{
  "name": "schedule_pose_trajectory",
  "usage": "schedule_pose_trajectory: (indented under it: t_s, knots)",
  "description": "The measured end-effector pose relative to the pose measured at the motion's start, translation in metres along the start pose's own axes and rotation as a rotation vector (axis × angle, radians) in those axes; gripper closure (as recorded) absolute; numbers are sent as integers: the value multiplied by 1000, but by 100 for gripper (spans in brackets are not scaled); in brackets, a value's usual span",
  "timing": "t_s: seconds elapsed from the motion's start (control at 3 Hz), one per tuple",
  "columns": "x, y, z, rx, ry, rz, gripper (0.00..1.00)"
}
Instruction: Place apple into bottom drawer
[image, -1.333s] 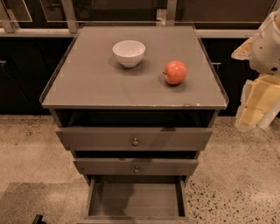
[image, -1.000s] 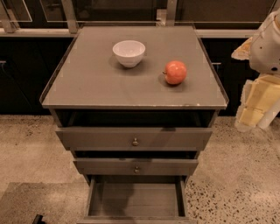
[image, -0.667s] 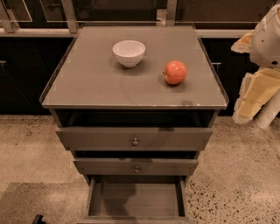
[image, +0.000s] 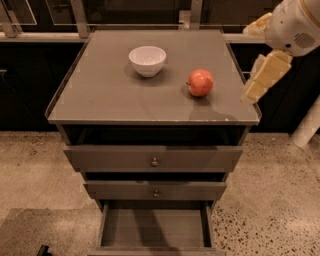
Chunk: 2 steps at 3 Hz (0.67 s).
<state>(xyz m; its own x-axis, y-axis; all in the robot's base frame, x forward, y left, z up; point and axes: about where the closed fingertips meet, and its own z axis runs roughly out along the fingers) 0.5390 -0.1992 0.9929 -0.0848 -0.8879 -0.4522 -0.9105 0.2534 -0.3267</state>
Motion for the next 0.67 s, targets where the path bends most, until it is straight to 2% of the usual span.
schedule_pose_trajectory:
  t_s: [0.33,0.67]
  knots:
    - [-12,-31,22,-30,-79,33,0]
    - [-15,-37,24,-25,-91,33,0]
